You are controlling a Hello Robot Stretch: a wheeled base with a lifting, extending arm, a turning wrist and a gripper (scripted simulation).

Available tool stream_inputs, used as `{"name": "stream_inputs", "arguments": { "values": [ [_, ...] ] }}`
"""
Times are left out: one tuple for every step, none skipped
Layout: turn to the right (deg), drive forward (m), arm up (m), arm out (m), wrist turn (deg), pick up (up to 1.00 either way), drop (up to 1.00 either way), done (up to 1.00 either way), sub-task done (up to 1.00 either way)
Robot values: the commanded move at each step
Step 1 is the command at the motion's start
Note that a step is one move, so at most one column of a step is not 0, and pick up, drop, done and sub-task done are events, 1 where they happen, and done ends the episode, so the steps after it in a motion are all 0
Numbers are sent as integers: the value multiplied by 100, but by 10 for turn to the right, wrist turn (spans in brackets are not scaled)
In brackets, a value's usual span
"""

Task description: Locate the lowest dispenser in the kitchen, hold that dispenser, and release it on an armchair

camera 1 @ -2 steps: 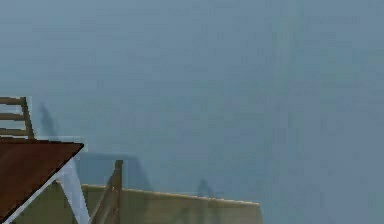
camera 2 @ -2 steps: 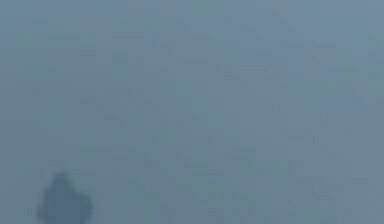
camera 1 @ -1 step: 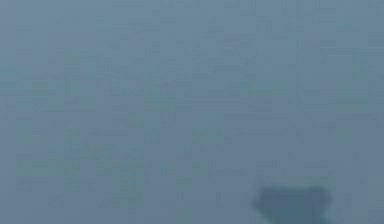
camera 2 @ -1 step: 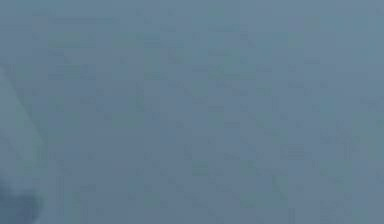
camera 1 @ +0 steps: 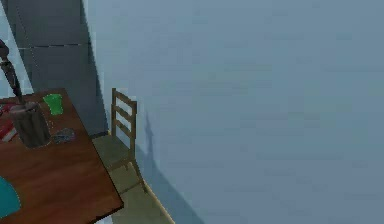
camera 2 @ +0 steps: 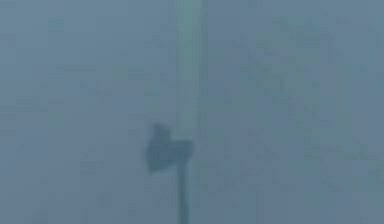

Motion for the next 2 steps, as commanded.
{"name": "stream_inputs", "arguments": {
  "values": [
    [-90,0,0,0,0,0,0,0,0],
    [0,15,0,0,0,0,0,0,0]
  ]
}}
